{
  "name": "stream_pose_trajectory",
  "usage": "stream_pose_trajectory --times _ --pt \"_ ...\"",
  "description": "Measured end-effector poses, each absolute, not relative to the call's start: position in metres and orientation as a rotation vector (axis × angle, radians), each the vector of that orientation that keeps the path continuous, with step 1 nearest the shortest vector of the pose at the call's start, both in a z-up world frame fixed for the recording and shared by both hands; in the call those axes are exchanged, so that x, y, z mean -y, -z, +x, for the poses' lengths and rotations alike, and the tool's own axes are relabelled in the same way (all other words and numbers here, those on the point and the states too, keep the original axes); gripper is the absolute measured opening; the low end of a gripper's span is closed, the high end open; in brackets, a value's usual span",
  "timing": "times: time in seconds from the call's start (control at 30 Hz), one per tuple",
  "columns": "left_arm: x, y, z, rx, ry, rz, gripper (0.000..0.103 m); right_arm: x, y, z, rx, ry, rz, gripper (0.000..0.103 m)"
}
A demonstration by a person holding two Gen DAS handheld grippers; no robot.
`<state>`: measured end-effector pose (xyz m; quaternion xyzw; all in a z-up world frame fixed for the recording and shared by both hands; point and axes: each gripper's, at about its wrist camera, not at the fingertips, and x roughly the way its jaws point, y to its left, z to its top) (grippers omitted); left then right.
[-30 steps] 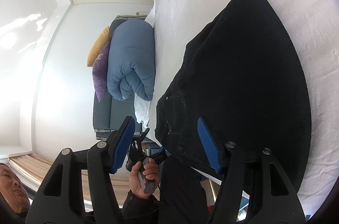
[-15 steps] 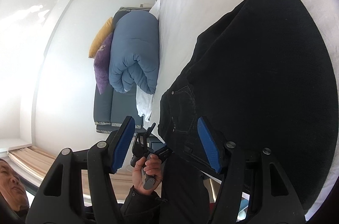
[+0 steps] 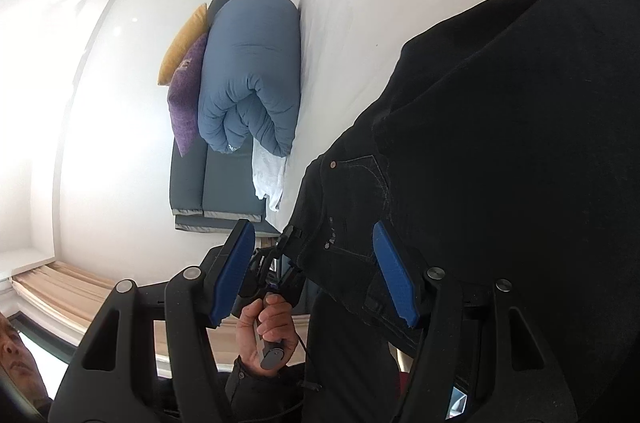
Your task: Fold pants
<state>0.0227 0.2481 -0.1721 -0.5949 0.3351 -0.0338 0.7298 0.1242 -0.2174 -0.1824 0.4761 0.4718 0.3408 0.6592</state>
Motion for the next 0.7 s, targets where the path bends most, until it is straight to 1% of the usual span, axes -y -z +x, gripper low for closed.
stream_pose_trajectory --times 0.1,0.17,0.2,0.27,0.37,0.47,0.5,0.57,0.63,0.7 --pt "-0.238 0.153 0.025 -0.734 0.092 -1.226 0.016 0.19 0.192 0.143 -1.17 -0.77 1.02 0.061" --pt "-0.229 0.138 0.026 -0.731 0.108 -1.162 0.016 0.174 0.218 0.153 -1.306 -0.66 0.945 0.063" --pt "-0.222 0.129 0.028 -0.729 0.121 -1.124 0.016 0.169 0.231 0.156 -1.348 -0.617 0.903 0.061" --pt "-0.206 0.111 0.032 -0.729 0.149 -1.036 0.016 0.165 0.232 0.155 -1.278 -0.628 0.893 0.061" --pt "-0.174 0.083 0.036 -0.729 0.206 -0.897 0.016 0.163 0.225 0.155 -1.272 -0.627 0.893 0.062" --pt "-0.13 0.053 0.037 -0.724 0.284 -0.732 0.016 0.178 0.214 0.151 -1.236 -0.631 0.979 0.063" --pt "-0.113 0.045 0.037 -0.724 0.312 -0.676 0.016 0.185 0.21 0.15 -1.212 -0.641 1.003 0.067" --pt "-0.075 0.034 0.034 -0.732 0.379 -0.563 0.016 0.201 0.196 0.145 -1.164 -0.634 1.015 0.072" --pt "-0.034 0.029 0.031 -0.738 0.442 -0.458 0.016 0.218 0.182 0.14 -1.113 -0.641 1.03 0.075" --pt "0.003 0.032 0.026 -0.757 0.499 -0.38 0.016 0.236 0.169 0.136 -1.075 -0.642 1.058 0.084"
